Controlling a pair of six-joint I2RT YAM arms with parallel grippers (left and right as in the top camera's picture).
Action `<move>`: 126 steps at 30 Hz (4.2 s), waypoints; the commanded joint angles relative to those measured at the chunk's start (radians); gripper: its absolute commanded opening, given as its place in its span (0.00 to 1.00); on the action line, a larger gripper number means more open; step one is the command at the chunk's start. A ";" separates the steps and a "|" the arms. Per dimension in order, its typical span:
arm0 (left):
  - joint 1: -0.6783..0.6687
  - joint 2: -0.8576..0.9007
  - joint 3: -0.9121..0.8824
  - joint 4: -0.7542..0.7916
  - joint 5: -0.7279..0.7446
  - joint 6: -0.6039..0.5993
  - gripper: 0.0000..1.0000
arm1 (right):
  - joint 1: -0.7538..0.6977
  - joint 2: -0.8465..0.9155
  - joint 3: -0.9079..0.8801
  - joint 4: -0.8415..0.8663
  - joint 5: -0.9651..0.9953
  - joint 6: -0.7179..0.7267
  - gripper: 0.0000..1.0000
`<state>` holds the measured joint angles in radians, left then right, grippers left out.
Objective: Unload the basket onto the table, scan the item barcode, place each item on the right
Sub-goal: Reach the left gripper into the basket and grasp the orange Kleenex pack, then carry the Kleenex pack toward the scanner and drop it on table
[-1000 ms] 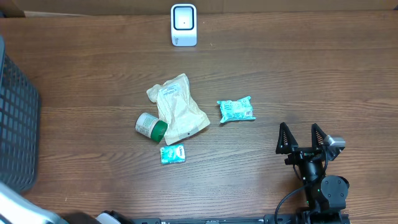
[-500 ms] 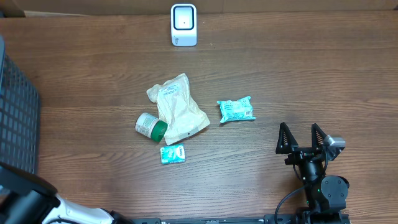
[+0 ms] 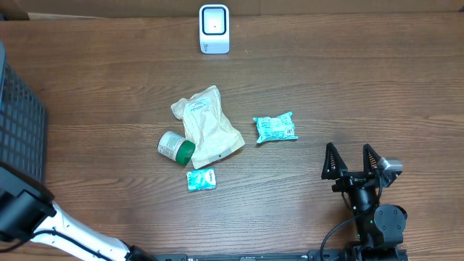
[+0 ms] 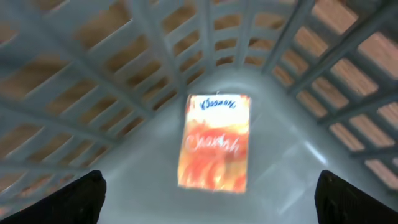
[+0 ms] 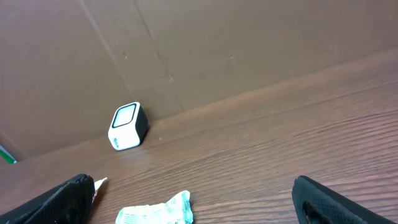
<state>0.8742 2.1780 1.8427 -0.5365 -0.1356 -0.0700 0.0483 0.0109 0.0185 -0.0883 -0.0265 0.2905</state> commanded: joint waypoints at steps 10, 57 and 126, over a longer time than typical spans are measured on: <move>-0.004 0.127 0.068 0.021 -0.101 0.074 0.85 | 0.006 -0.007 -0.011 0.007 -0.002 -0.003 1.00; -0.018 -0.017 0.040 -0.099 0.106 -0.058 0.04 | 0.006 -0.007 -0.011 0.007 -0.002 -0.003 1.00; -1.257 -0.414 0.103 -0.650 0.357 -0.180 0.99 | 0.006 -0.007 -0.011 0.008 -0.002 -0.003 1.00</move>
<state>-0.4469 1.8542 1.8149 -1.1156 0.2100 -0.3614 0.0483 0.0109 0.0185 -0.0883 -0.0265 0.2901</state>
